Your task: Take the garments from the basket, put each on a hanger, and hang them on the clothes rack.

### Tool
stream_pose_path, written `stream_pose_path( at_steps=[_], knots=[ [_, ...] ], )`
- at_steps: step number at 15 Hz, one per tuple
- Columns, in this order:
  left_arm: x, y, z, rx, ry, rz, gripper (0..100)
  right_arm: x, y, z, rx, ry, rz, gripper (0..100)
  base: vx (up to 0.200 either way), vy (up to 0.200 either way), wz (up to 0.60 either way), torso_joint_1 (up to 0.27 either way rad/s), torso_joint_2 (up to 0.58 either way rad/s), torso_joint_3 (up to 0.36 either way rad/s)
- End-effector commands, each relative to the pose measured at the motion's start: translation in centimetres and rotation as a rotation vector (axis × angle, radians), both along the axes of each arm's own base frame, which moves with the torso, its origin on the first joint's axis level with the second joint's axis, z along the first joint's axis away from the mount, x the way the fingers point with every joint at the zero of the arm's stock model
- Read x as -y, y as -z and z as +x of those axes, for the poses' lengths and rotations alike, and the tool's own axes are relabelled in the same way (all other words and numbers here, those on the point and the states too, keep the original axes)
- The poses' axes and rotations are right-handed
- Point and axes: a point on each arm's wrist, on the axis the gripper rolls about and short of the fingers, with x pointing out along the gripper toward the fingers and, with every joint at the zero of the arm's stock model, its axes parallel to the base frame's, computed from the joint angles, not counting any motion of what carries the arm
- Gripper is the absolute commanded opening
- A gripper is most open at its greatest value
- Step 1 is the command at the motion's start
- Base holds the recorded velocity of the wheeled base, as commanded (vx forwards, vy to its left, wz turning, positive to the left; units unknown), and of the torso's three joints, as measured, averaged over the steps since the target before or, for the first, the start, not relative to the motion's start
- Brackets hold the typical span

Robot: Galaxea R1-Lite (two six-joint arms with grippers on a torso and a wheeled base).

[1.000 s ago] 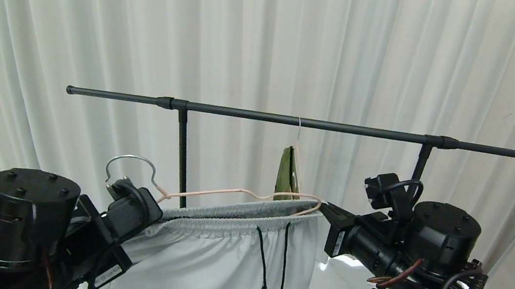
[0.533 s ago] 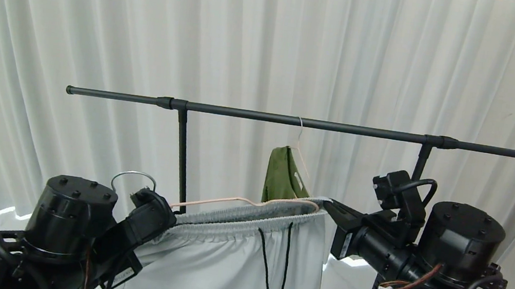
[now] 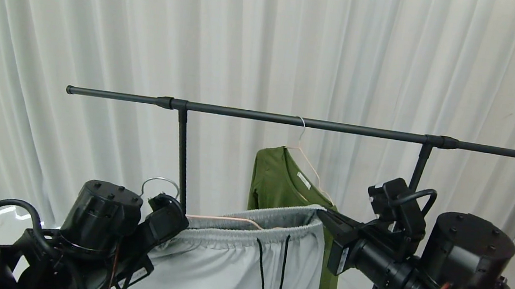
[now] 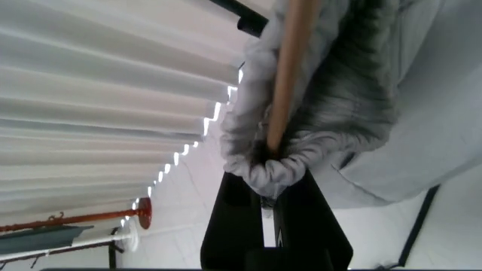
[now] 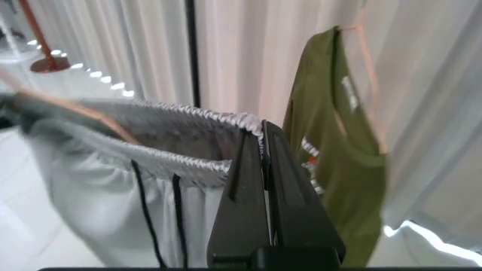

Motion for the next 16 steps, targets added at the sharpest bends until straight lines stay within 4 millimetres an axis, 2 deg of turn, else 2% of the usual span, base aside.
stream_pose_path(
  at_steps=[1,2,3,6,11,16],
  knots=[
    [0.2,-0.1,0.3,0.021,0.002,-0.019,0,-0.3,0.5,-1.3,-0.010,-0.048,-0.025,0,0.000,0.000,0.00,0.000,0.00,0.000],
    [0.5,-0.4,0.4,0.070,-0.004,-0.069,0,-0.1,1.1,-1.6,-0.010,-0.054,-0.063,0,0.000,0.000,0.00,0.000,0.00,0.000],
    [0.7,-0.7,0.5,0.100,-0.004,-0.100,0,-0.1,1.4,-1.8,-0.016,-0.059,-0.077,100,0.000,0.000,0.00,0.000,0.00,0.000],
    [1.1,-1.2,0.6,0.158,-0.004,-0.152,0,0.0,1.6,-1.9,-0.010,-0.053,-0.094,100,0.000,0.000,0.00,0.000,0.00,0.000],
    [3.0,-1.3,-0.4,0.182,0.084,-0.173,0,-0.5,0.5,-0.9,0.139,-0.056,-0.184,100,0.000,0.000,0.00,0.000,0.00,0.000],
    [2.7,-1.0,-0.1,0.213,-0.022,-0.088,0,0.6,0.4,0.2,0.214,-0.015,-0.278,100,0.000,0.000,0.00,0.000,0.00,0.000]
  ],
)
